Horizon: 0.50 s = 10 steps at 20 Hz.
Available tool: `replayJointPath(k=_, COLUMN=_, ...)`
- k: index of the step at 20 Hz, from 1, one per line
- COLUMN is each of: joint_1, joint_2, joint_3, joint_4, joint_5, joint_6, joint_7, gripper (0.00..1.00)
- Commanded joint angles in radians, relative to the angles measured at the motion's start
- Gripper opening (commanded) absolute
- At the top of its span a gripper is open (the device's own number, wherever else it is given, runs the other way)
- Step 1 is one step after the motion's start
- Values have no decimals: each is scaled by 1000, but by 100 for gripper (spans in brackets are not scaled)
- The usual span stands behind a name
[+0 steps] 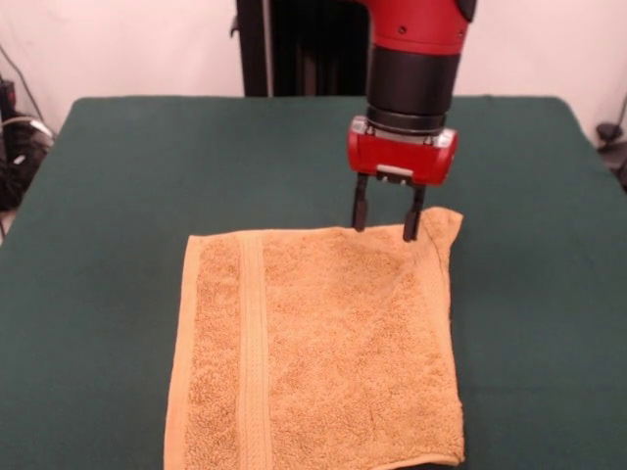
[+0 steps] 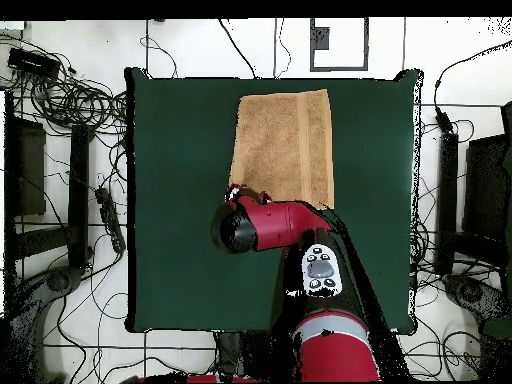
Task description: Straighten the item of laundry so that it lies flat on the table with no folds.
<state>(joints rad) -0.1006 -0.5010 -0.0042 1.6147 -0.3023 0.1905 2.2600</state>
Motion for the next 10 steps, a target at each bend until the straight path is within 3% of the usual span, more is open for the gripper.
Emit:
replayJointPath(k=1, joint_1=-31, joint_2=42, joint_3=89, joint_4=-64, joint_5=-22, joint_6=116, joint_7=-51, gripper=100)
replayJointPath(k=10, joint_1=-135, joint_2=87, joint_3=138, joint_4=-146, joint_5=-69, joint_6=164, joint_7=-156, gripper=100)
